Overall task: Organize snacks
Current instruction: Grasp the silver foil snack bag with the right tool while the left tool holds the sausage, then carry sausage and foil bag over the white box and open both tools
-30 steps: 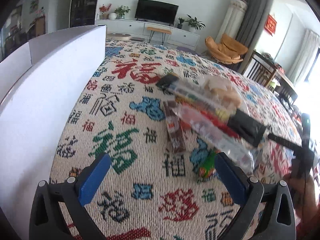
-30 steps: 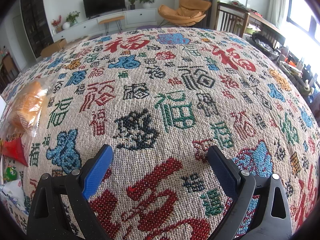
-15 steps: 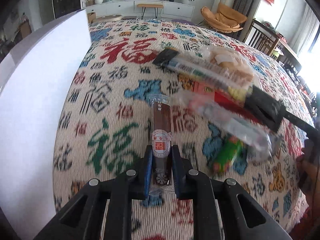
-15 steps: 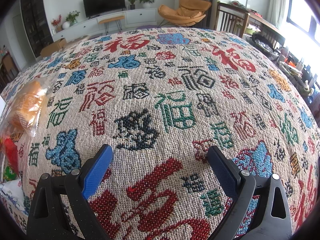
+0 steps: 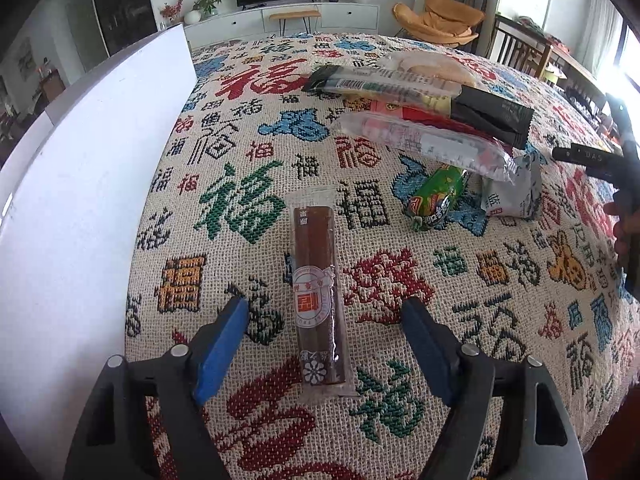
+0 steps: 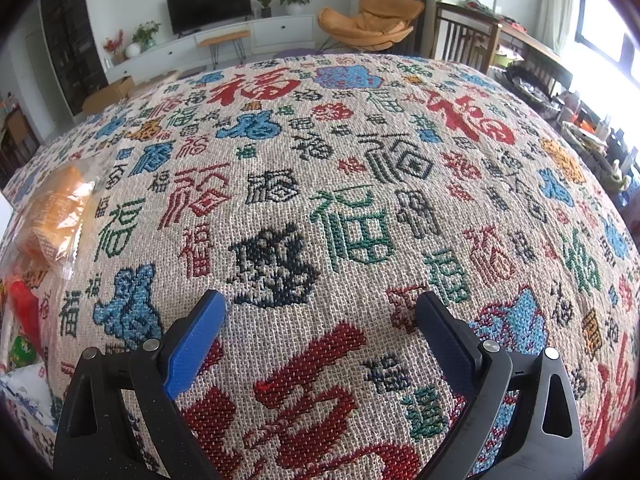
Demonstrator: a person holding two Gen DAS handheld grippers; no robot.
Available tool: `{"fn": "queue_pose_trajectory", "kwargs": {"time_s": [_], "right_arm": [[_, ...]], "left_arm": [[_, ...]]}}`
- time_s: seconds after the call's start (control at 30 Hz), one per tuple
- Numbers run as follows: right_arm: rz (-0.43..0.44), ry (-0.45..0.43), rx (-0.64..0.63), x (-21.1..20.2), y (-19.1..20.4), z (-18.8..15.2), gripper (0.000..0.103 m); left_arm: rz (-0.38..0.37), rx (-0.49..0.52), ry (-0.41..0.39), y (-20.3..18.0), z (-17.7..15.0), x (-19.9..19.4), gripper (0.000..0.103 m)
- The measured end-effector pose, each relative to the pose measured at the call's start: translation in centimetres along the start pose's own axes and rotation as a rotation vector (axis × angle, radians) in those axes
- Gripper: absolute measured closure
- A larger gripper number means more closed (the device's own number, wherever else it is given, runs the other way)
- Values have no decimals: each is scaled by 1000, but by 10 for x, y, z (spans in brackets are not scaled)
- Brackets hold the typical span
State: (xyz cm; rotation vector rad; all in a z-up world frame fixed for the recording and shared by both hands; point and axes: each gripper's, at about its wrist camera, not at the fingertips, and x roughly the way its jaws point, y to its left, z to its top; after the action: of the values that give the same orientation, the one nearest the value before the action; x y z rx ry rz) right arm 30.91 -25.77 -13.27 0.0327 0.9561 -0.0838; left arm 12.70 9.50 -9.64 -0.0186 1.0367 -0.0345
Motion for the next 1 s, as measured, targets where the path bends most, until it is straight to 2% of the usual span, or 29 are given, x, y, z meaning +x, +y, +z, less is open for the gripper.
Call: {"fn": "queue_pose_trajectory", "kwargs": {"time_s": [0.03,0.07,0.13,0.23,0.27,0.3,0.33,0.37,0.4,0.47,0.5,0.53,0.63,0.7,0.8,0.9,1.0], "right_arm": [[6,12,-3,-3,1,-1,8],[50,8,-3,-11,3,-5,9],[220,-15,-65,-33,19,-20,9],[470,-13,-317,-70,67,-52,9],[523,-13,-412,-82,86,-62,9],[545,-15,-489,-89,103,-69,9],[559,-16,-550,-94,119,-73,9],[565,-13,-590,-94,132,-74,9],[555,-6,-605,-90,143,-72,9],[542,26,-578,-76,152,-64,11],[538,52,-552,-68,155,-60,21],[543,86,-538,-61,157,-58,74],[561,119,-497,-62,155,-58,73],[558,121,-499,-74,148,-67,73],[617,88,-470,-107,128,-76,73],[572,74,-478,-117,116,-88,73],[566,59,-448,-123,105,-91,73]], "left_arm": [[-2,-10,-6,2,-2,-2,34],[-8,-14,-10,4,-5,-4,37],[-15,-8,-17,6,-10,-8,41],[-15,-17,-37,9,-14,-10,48],[-16,-26,-43,10,-14,-10,51],[-11,-35,-47,11,-14,-11,59],[-11,-42,-51,14,-14,-12,66],[-22,-52,-53,17,-14,-13,81],[-31,-68,-52,21,-14,-13,86],[-65,-115,-54,32,-18,-16,86],[-84,-131,-57,35,-21,-17,86],[-93,-135,-61,37,-23,-18,86],[-102,-124,-73,33,-27,-21,87],[-157,-146,-67,33,-27,-22,87],[-220,-162,-72,27,-24,-27,87],[-268,-171,-68,19,-22,-32,87],[-321,-189,-78,16,-19,-45,87]]}}
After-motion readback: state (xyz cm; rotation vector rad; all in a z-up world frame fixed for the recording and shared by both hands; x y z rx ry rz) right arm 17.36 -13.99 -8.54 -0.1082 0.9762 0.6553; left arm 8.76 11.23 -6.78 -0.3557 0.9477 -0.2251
